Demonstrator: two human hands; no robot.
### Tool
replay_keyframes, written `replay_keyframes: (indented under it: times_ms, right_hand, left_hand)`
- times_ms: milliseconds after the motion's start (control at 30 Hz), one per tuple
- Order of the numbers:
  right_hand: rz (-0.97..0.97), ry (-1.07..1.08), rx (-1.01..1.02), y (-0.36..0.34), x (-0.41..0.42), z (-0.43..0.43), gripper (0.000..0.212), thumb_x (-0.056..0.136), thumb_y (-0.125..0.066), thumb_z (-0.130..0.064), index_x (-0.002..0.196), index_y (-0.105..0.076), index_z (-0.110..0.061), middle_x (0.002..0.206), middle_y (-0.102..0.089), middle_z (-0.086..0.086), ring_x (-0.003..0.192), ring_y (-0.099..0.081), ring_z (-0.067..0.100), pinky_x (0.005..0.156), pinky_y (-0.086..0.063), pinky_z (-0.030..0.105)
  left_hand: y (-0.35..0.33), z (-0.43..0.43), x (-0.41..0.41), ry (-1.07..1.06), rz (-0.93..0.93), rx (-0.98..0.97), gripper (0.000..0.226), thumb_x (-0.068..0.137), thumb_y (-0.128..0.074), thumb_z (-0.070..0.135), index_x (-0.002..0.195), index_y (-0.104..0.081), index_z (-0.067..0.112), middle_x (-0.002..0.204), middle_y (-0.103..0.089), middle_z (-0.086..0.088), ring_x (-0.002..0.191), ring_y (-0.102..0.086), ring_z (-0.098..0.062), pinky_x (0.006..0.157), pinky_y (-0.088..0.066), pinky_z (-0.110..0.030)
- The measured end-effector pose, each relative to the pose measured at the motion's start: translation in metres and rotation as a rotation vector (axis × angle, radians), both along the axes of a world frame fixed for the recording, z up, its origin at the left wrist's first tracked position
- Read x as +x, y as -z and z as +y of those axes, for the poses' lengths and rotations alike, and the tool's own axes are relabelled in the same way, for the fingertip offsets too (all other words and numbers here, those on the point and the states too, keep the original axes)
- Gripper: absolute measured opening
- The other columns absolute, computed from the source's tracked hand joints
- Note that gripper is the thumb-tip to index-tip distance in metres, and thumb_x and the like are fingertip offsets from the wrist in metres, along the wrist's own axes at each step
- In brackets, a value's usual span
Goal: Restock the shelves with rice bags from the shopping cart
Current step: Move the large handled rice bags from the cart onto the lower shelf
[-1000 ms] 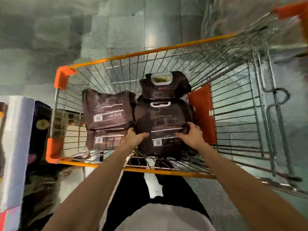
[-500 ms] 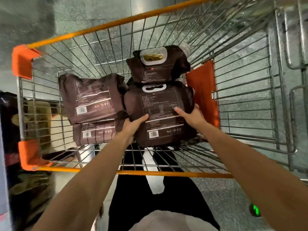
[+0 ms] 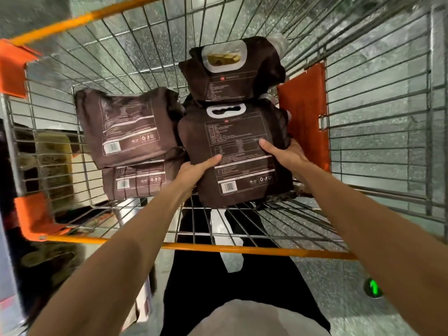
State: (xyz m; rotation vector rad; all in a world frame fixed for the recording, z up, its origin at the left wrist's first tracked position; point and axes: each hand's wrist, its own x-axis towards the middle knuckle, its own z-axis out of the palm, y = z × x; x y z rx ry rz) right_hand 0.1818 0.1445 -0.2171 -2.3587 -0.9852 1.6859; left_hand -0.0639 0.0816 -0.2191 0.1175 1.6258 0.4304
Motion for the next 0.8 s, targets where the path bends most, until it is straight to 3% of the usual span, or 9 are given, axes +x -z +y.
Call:
replay_keyframes:
  times_ms: [200, 300, 367, 400, 500, 633, 733, 800]
  right_hand:
    - [0.019, -0.005, 0.082, -0.008, 0.0, -0.006, 0.073, 0.067, -0.082, -0.055, 0.124, -0.057, -0.017, 0.114, -0.063, -0.005, 0.105, -0.061, 0.015, 0.091, -0.048, 0.03]
    - [0.063, 0.024, 0.138, -0.02, -0.002, -0.007, 0.057, 0.071, -0.084, -0.04, 0.117, -0.059, -0.016, 0.109, -0.065, -0.004, 0.1, -0.063, 0.015, 0.086, -0.049, 0.028]
    - [0.112, 0.053, 0.147, -0.032, -0.006, -0.006, 0.055, 0.072, -0.085, -0.034, 0.117, -0.06, -0.014, 0.109, -0.066, -0.001, 0.097, -0.064, 0.014, 0.08, -0.051, 0.025]
    - [0.14, 0.067, 0.143, -0.037, -0.008, -0.006, 0.057, 0.072, -0.085, -0.032, 0.12, -0.059, -0.012, 0.109, -0.066, 0.0, 0.094, -0.064, 0.013, 0.076, -0.051, 0.022]
    - [0.228, 0.094, 0.125, -0.052, -0.023, -0.009, 0.057, 0.073, -0.085, -0.029, 0.121, -0.059, -0.01, 0.109, -0.068, 0.0, 0.091, -0.065, 0.012, 0.07, -0.051, 0.019]
    - [0.342, 0.123, 0.106, -0.063, -0.059, -0.016, 0.056, 0.075, -0.083, -0.033, 0.122, -0.061, -0.012, 0.112, -0.069, 0.0, 0.099, -0.066, 0.015, 0.083, -0.052, 0.027]
    - [0.428, 0.125, 0.063, -0.067, -0.093, -0.02, 0.063, 0.071, -0.082, -0.047, 0.124, -0.063, -0.017, 0.115, -0.07, -0.001, 0.105, -0.065, 0.017, 0.099, -0.05, 0.037]
    - [0.5, 0.155, 0.008, -0.069, -0.119, -0.019, 0.061, 0.071, -0.082, -0.048, 0.122, -0.063, -0.019, 0.116, -0.07, 0.0, 0.105, -0.066, 0.019, 0.1, -0.05, 0.039]
  left_hand:
    - [-0.005, 0.002, -0.001, 0.062, 0.016, 0.023, 0.037, 0.07, -0.088, 0.036, 0.098, -0.07, 0.019, 0.095, -0.076, 0.004, 0.085, -0.073, -0.011, 0.077, -0.057, -0.028]
    - [-0.022, 0.004, -0.005, 0.082, 0.014, 0.036, 0.068, 0.054, -0.093, 0.046, 0.109, -0.072, 0.013, 0.101, -0.077, 0.0, 0.093, -0.074, -0.016, 0.09, -0.058, -0.036]
    - [-0.035, 0.004, -0.01, 0.085, 0.034, 0.066, 0.09, 0.037, -0.096, 0.053, 0.112, -0.072, 0.011, 0.102, -0.077, -0.002, 0.094, -0.074, -0.018, 0.09, -0.058, -0.038]
    - [-0.044, 0.004, -0.013, 0.09, 0.052, 0.084, 0.089, 0.037, -0.096, 0.052, 0.113, -0.071, 0.011, 0.103, -0.076, -0.002, 0.093, -0.074, -0.017, 0.087, -0.059, -0.035]
    - [-0.072, 0.001, -0.026, 0.119, 0.115, 0.141, 0.055, 0.064, -0.089, 0.037, 0.11, -0.068, 0.015, 0.103, -0.075, 0.0, 0.088, -0.072, -0.012, 0.074, -0.057, -0.024]
    - [-0.112, 0.0, -0.06, 0.129, 0.265, 0.193, 0.037, 0.068, -0.089, 0.034, 0.093, -0.064, 0.021, 0.089, -0.072, 0.005, 0.078, -0.07, -0.008, 0.076, -0.058, -0.025]
    - [-0.135, -0.004, -0.086, 0.166, 0.379, 0.231, 0.041, 0.066, -0.089, 0.034, 0.097, -0.067, 0.018, 0.093, -0.072, 0.001, 0.082, -0.069, -0.011, 0.075, -0.055, -0.024]
    - [-0.152, -0.011, -0.102, 0.138, 0.462, 0.244, 0.038, 0.067, -0.089, 0.032, 0.094, -0.065, 0.02, 0.087, -0.069, 0.006, 0.079, -0.065, -0.006, 0.068, -0.05, -0.018]
